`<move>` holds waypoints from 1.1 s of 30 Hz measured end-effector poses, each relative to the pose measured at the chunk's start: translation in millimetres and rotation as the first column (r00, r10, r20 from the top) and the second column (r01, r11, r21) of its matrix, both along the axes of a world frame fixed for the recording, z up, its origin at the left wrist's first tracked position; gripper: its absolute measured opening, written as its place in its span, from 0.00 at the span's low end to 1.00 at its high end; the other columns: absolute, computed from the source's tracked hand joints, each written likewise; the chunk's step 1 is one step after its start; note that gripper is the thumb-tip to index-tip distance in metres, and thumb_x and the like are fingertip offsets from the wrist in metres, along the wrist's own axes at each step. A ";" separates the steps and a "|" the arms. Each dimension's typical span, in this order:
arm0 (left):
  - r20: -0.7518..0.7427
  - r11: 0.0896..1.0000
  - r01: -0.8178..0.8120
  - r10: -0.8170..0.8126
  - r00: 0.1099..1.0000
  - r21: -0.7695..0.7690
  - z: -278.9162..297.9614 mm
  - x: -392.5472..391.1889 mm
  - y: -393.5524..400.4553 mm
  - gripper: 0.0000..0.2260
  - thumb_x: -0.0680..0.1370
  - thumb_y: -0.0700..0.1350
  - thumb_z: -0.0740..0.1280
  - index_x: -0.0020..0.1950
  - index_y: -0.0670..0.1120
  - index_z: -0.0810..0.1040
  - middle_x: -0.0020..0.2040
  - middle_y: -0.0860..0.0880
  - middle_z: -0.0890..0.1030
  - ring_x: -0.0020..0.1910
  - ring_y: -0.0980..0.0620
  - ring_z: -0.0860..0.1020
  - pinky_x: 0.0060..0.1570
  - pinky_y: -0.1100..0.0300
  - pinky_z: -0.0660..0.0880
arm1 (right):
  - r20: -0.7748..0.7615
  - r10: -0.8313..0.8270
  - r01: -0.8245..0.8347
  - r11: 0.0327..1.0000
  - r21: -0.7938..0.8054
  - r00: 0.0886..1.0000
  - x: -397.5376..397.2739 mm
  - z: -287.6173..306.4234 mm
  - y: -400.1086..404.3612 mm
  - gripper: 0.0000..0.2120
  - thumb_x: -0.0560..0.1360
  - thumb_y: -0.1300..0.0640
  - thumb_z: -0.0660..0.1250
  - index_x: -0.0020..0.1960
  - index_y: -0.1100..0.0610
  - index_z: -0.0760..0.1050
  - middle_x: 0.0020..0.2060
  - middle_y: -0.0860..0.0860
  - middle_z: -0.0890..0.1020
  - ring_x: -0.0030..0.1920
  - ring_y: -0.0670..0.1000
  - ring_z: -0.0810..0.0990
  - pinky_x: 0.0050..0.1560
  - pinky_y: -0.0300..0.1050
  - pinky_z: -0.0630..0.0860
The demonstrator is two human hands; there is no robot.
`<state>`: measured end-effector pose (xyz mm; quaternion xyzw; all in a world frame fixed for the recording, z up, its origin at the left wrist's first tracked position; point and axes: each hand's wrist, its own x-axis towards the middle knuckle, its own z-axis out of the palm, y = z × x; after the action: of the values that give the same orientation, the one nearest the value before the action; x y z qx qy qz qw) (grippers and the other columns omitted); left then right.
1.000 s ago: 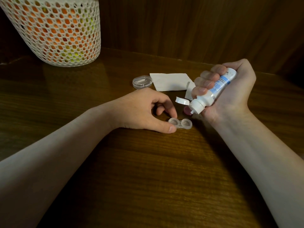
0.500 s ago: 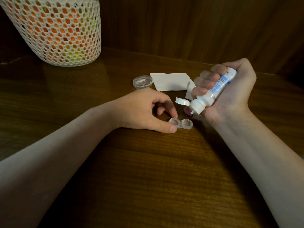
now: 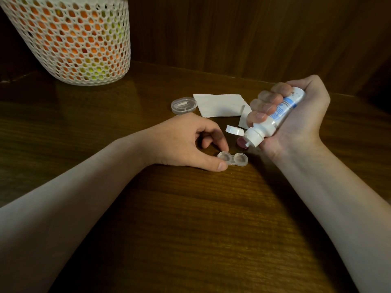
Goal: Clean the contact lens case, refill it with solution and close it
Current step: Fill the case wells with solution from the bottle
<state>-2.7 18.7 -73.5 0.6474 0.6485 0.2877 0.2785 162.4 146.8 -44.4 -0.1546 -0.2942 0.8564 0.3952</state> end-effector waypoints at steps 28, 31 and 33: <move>-0.034 0.999 0.019 -0.018 0.999 0.026 -2.3 -1.7 2.3 0.08 0.73 0.59 0.79 0.46 0.63 0.82 0.40 0.59 0.76 0.36 0.62 0.73 0.34 0.68 0.69 | -0.032 0.011 -0.010 0.999 0.049 0.999 -15.2 -1.9 -20.5 0.10 0.70 0.53 0.64 0.31 0.54 0.71 0.27 0.48 0.71 0.26 0.46 0.69 0.27 0.39 0.69; -0.049 0.999 0.003 -0.001 0.999 0.038 -3.7 -1.6 3.0 0.12 0.73 0.60 0.80 0.43 0.56 0.80 0.39 0.56 0.77 0.36 0.61 0.74 0.32 0.67 0.70 | -0.012 0.012 -0.011 0.997 0.075 1.000 -17.6 -3.2 -22.3 0.09 0.67 0.53 0.65 0.32 0.55 0.70 0.26 0.48 0.71 0.26 0.46 0.68 0.27 0.38 0.69; -0.058 0.999 -0.001 0.004 0.998 0.045 -4.4 -1.4 3.1 0.16 0.72 0.60 0.80 0.45 0.51 0.80 0.40 0.52 0.78 0.36 0.61 0.74 0.33 0.67 0.70 | -0.014 0.021 -0.020 0.996 0.083 1.000 -18.4 -3.7 -22.5 0.08 0.66 0.52 0.65 0.31 0.55 0.70 0.26 0.48 0.71 0.25 0.47 0.68 0.26 0.38 0.68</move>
<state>-4.1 21.8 -77.9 0.6608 0.6505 0.2835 0.2445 144.1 124.3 -48.1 -0.1286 -0.3283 0.8485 0.3946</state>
